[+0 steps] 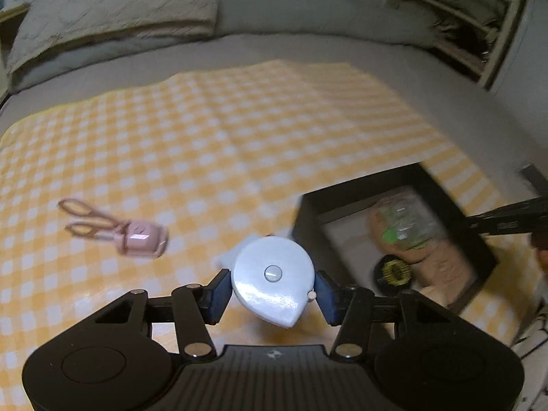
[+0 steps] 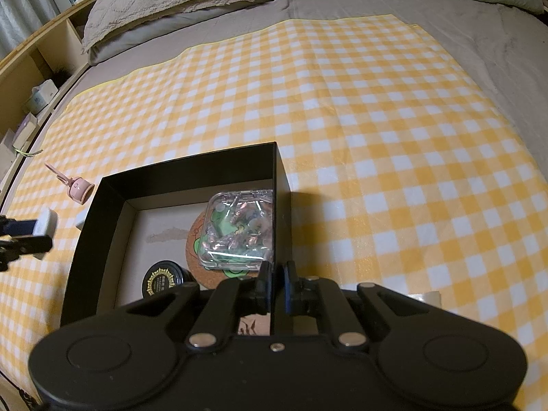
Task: Organize rigid objects
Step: 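Return the left gripper and grasp the white round tape measure, then carry the tape measure into the black box and release it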
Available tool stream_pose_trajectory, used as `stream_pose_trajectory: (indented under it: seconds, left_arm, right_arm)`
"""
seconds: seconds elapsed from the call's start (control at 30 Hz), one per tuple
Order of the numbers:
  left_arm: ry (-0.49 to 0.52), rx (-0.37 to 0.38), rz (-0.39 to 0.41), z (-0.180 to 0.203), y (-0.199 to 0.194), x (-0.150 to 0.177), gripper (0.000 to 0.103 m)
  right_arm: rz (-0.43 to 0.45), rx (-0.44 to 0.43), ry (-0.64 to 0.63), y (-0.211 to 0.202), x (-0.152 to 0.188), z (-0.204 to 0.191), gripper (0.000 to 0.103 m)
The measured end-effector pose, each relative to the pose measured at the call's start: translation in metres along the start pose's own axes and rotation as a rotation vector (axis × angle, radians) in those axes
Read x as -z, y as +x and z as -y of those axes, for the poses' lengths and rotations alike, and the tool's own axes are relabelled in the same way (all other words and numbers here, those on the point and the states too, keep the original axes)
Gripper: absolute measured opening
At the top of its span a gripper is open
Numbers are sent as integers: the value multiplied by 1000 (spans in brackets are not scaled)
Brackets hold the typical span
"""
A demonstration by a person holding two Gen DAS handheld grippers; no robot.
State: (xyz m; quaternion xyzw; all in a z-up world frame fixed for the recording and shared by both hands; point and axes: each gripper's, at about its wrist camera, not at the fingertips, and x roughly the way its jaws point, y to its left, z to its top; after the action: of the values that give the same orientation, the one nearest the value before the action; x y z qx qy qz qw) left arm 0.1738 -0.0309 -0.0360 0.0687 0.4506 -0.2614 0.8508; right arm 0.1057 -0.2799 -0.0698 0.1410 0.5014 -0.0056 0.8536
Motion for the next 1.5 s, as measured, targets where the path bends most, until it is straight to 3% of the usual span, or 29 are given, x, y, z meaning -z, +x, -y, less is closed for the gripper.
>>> stream_pose_trajectory:
  seconds: [0.3, 0.53, 1.07, 1.5]
  left_arm:
    - [158, 97, -19, 62, 9, -11, 53]
    - [254, 102, -86, 90, 29, -11, 53]
    - [238, 85, -115, 85, 32, -7, 58]
    - [249, 115, -117, 96, 21, -3, 64]
  right_arm:
    - [-1, 4, -4, 1, 0, 0, 8]
    - [-2, 8, -3, 2, -1, 0, 8]
    - [0, 9, -1, 2, -1, -1, 8]
    - [-1, 14, -5, 1, -1, -1, 8]
